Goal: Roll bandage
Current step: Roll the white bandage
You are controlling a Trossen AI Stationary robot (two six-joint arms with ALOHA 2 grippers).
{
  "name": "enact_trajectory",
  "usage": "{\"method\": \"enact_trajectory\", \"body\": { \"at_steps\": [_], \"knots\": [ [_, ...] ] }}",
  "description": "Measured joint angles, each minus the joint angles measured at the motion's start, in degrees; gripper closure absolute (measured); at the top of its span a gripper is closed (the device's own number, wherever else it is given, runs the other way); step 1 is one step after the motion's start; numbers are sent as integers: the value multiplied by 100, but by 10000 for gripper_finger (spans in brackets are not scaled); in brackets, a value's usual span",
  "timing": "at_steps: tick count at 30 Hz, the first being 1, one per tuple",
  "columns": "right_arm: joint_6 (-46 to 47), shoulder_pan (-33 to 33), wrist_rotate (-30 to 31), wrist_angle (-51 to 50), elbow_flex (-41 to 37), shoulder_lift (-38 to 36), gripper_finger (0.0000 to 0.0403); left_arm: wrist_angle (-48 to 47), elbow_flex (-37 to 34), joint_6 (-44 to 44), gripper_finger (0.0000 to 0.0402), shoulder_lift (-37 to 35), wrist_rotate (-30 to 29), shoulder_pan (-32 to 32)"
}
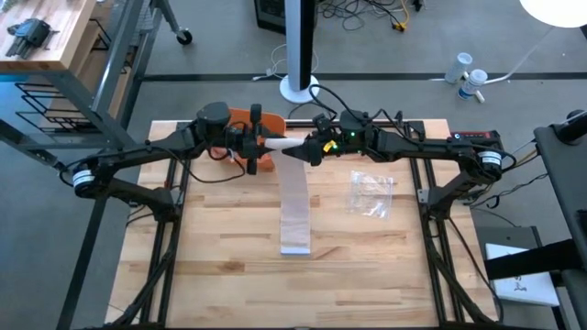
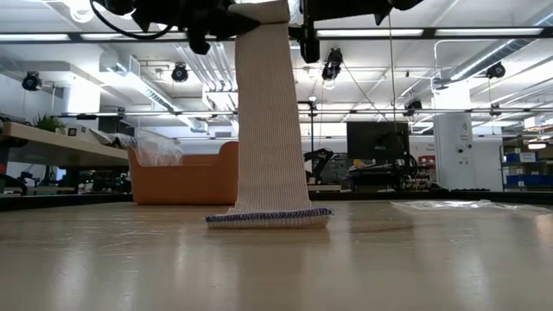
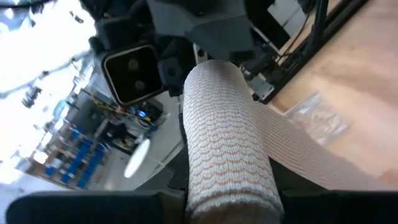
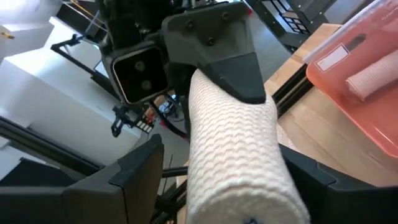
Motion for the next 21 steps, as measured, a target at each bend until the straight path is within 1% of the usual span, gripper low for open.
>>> {"method": "enact_trajectory", "body": {
  "at_steps": [6,8,11,14,21],
  "knots": [
    [70,0,14,7,0,0,162,-5,-4,902,322,-5,-28,-4],
    [175,-2,16,3,0,0,160,-10,-7,1364,322,4,-33,-5],
    [344,-7,63,-3,0,0,156,-16,-9,1968,323,6,-274,-28],
    [493,-13,83,-4,0,0,158,-12,-9,2142,323,8,-502,-79],
    [825,-13,39,8,0,0,173,127,-20,2292,323,8,-626,-183]
  ]
}}
